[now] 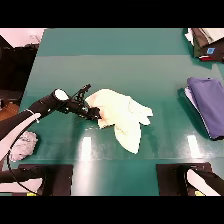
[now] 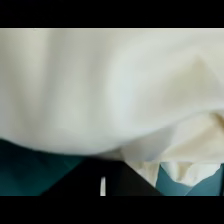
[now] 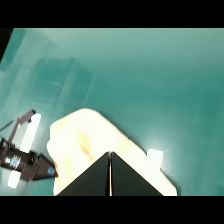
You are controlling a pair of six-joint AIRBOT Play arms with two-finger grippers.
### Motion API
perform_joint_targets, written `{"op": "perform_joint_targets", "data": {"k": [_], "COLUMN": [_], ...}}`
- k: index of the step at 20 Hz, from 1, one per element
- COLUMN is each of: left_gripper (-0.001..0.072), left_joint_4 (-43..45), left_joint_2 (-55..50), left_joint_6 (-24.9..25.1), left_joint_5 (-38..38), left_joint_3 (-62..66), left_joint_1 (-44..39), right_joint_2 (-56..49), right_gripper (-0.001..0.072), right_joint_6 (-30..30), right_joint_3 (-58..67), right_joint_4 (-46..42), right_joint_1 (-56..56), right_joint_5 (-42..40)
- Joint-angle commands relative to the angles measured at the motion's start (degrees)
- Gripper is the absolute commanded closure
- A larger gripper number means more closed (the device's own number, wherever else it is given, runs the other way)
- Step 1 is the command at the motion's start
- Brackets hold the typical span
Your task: Fold the shirts.
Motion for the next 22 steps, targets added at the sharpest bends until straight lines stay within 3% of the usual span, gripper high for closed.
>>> {"op": "perform_joint_targets", "data": {"k": [1, 3, 5, 6, 8, 12, 15, 19, 20, 22], "left_gripper": [0.0684, 0.0684, 0.0684, 0.0683, 0.0683, 0.0683, 0.0683, 0.0683, 0.0683, 0.0684], "left_joint_4": [1.6, 5.1, 5.7, 5.7, 5.7, 5.7, 5.7, 5.8, 5.8, 6.1], "left_joint_2": [-0.1, 0.1, 0.9, 1.2, 1.4, 1.4, 1.4, 1.4, 1.4, 1.4], "left_joint_6": [0.4, 0.3, 0.3, 0.3, 0.3, 0.3, 0.3, 0.3, 0.3, 0.3], "left_joint_5": [-3.1, -6.8, -8.4, -8.4, -8.5, -9.0, -9.0, -9.0, -9.0, -10.0], "left_joint_3": [1.6, 4.6, 6.4, 6.9, 7.3, 7.3, 7.3, 7.3, 7.3, 7.3], "left_joint_1": [0.1, 0.1, 0.1, 0.1, 0.1, 0.1, 0.1, 0.1, 0.1, 0.1], "right_joint_2": [2.0, 5.2, 8.6, 9.8, 11.4, 12.4, 9.0, 0.1, -1.8, -4.8], "right_gripper": [0.0692, 0.0677, 0.0237, 0.0221, 0.0268, 0.0269, 0.0271, 0.0286, 0.0375, 0.0648], "right_joint_6": [0.0, 0.0, 0.0, 0.0, 0.1, 3.3, 3.3, 2.9, 2.2, 0.5], "right_joint_3": [-7.9, -20.1, -34.3, -41.5, -53.5, -67.3, -69.8, -65.9, -64.3, -60.9], "right_joint_4": [0.1, 0.1, 0.2, 0.7, 0.6, 4.8, 10.1, 10.6, 10.5, 10.4], "right_joint_1": [0.2, 1.0, 4.2, 6.8, 13.9, 25.5, 31.3, 39.1, 40.4, 41.8], "right_joint_5": [4.6, 4.9, 3.0, 1.0, -6.1, -21.0, -26.1, -31.4, -32.1, -32.4]}}
